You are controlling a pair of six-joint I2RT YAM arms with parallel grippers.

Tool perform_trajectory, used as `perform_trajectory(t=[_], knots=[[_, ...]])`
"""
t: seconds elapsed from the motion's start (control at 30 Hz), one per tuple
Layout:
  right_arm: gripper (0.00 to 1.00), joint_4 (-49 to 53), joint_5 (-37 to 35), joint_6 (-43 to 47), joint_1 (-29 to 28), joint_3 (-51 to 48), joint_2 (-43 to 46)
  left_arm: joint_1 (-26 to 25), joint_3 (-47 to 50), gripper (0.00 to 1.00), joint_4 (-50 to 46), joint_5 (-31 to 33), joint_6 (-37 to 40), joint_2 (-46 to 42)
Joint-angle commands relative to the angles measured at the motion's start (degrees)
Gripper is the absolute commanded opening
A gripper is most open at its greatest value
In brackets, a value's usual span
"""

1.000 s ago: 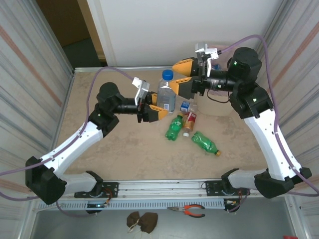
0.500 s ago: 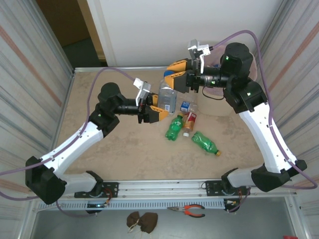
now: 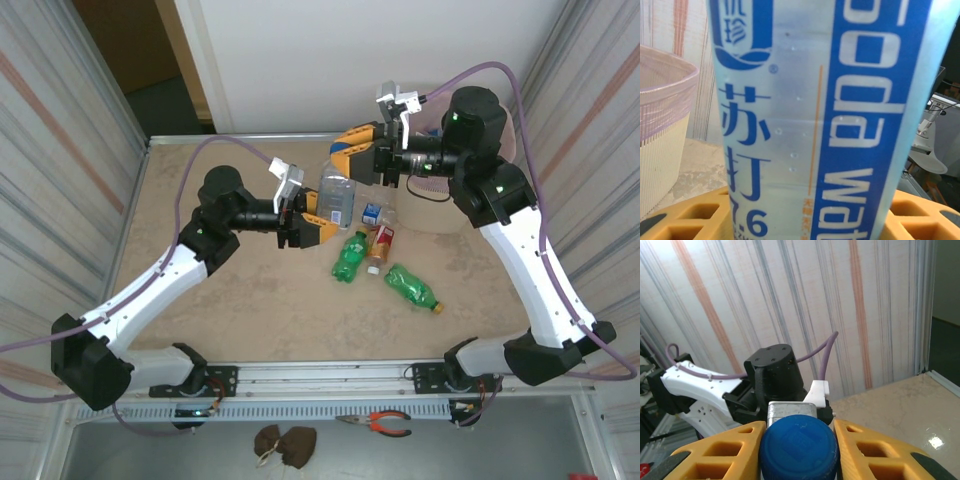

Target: Put the plastic bottles in the bin

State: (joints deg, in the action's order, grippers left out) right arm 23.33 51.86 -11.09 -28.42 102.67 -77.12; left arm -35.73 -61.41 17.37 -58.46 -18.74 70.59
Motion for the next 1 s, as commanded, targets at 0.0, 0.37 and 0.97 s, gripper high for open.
perform_trajectory(t=[0.0,0.37,0.97], knots=[[0.30,1.12,-3.04,0.71,1.88,0.78,0.90,-0.33,-1.63,0.56,1.28,-0.11,1.74,-1.48],[0.26,0.57,-6.55,-3.29,14.31,-2.36,3.51,0.70,1.84,0.67,0.12,5.47,3.63,-6.10],[0.20,10.65,-29.74,3.52,32.62,4.15,0.05,1.23,2.48,0.69,-2.15,7.30,4.50,-7.85]])
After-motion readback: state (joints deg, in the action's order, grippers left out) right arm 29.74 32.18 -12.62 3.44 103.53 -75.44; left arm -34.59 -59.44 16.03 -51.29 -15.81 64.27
